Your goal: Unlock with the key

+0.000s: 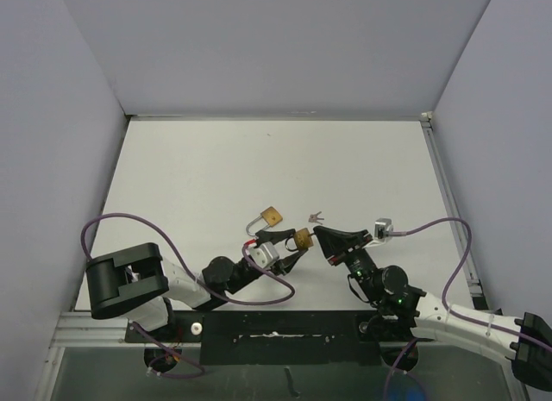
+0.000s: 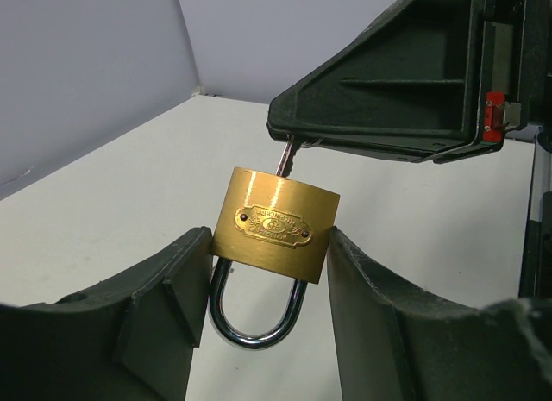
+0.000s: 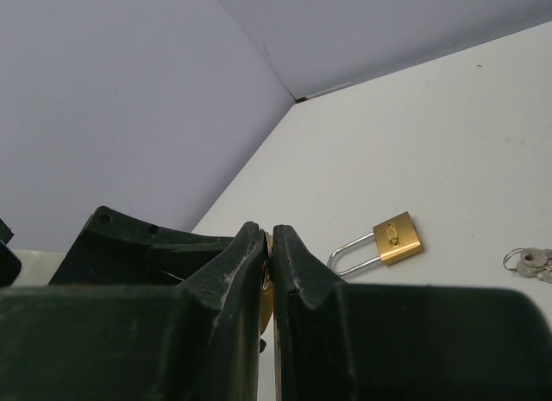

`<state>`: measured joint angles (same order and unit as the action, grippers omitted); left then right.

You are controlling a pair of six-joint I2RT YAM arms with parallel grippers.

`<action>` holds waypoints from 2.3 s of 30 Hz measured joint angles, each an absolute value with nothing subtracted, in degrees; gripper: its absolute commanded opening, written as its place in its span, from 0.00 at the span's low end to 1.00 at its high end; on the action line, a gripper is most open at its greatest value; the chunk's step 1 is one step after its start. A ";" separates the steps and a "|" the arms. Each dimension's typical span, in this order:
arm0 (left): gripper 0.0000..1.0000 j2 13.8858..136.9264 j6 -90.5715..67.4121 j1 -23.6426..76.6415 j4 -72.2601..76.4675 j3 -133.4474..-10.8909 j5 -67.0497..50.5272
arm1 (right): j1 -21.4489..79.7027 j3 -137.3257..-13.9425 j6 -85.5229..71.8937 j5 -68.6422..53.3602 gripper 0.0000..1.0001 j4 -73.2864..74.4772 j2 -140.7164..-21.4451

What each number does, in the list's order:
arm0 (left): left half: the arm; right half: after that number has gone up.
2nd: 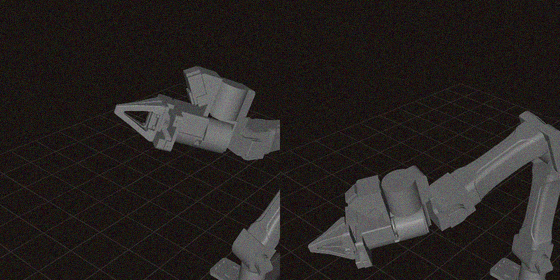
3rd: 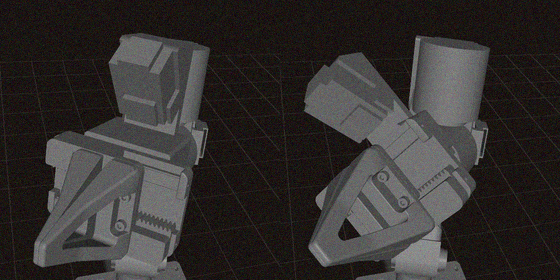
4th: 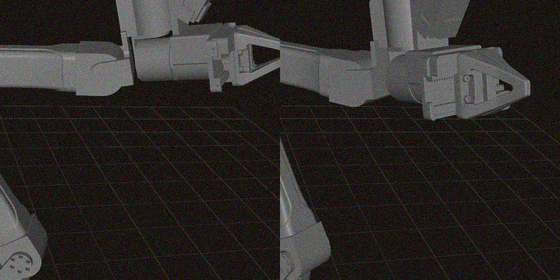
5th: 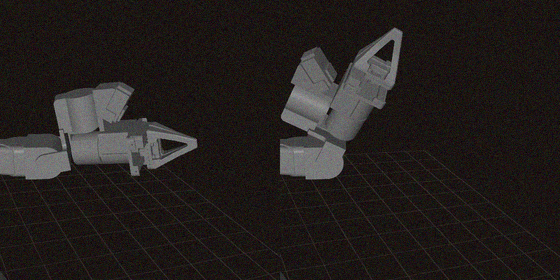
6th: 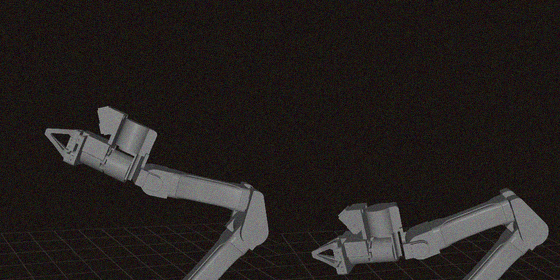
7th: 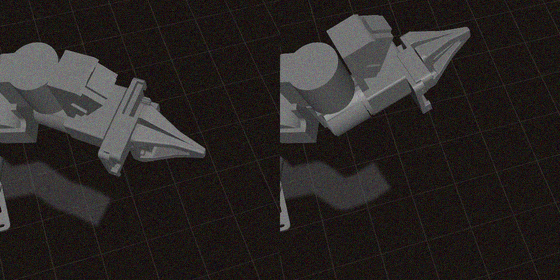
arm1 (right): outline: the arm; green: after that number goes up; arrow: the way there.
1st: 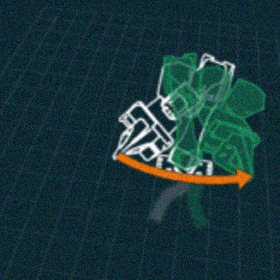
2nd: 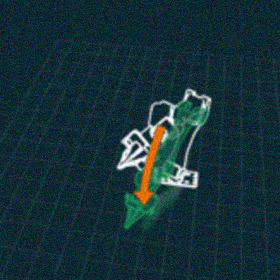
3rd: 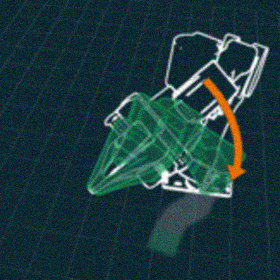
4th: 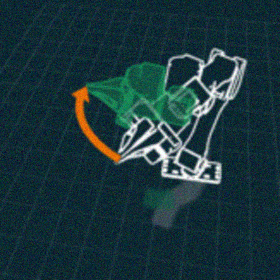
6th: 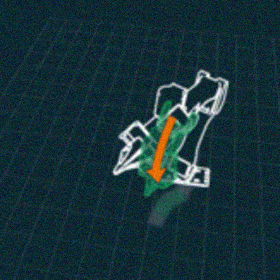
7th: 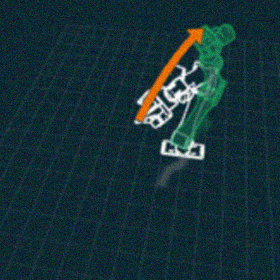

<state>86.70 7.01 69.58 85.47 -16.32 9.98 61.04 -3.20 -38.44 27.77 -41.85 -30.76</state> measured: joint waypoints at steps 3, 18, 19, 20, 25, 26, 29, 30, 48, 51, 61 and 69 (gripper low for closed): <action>0.00 86.70 6.57 69.21 85.34 -16.14 9.52 | 61.82 -3.22 -37.63 28.60 0.00 -41.95 -31.09; 0.00 85.91 4.99 66.96 85.32 -14.74 5.41 | 64.62 -3.25 -35.70 30.65 0.00 -40.03 -30.35; 0.00 85.91 4.97 66.89 85.27 -14.74 5.26 | 64.62 -3.27 -35.66 30.65 0.00 -39.97 -30.35; 0.00 85.91 4.95 66.83 85.25 -14.74 5.10 | 64.62 -3.29 -35.55 30.65 0.00 -39.88 -30.35; 0.00 85.93 4.86 66.50 85.14 -14.74 4.29 | 64.62 -3.33 -35.51 30.65 0.00 -39.83 -30.48; 0.00 85.93 4.84 66.43 85.08 -14.76 4.21 | 64.62 -3.36 -35.51 30.70 0.00 -39.86 -30.65; 0.00 85.95 4.69 66.26 84.77 -14.87 4.03 | 64.62 -3.64 -35.51 31.00 0.00 -40.10 -31.64; 0.00 85.97 4.67 66.24 84.68 -14.96 4.05 | 64.60 -3.77 -35.51 31.18 0.00 -40.18 -31.94; 0.00 88.03 4.67 66.65 84.20 -19.77 8.51 | 64.53 -8.45 -35.66 36.97 0.00 -39.27 -34.87; 0.00 88.03 4.86 66.65 84.18 -19.99 8.36 | 64.53 -9.50 -35.53 36.84 0.00 -37.89 -35.11; 0.00 86.28 5.06 66.59 82.28 -20.78 8.36 | 64.53 -14.26 -31.35 35.77 0.00 -32.71 -36.29; 0.00 81.19 5.13 66.59 74.08 -20.78 7.38 | 64.58 -15.18 -28.84 33.80 0.00 -28.60 -35.05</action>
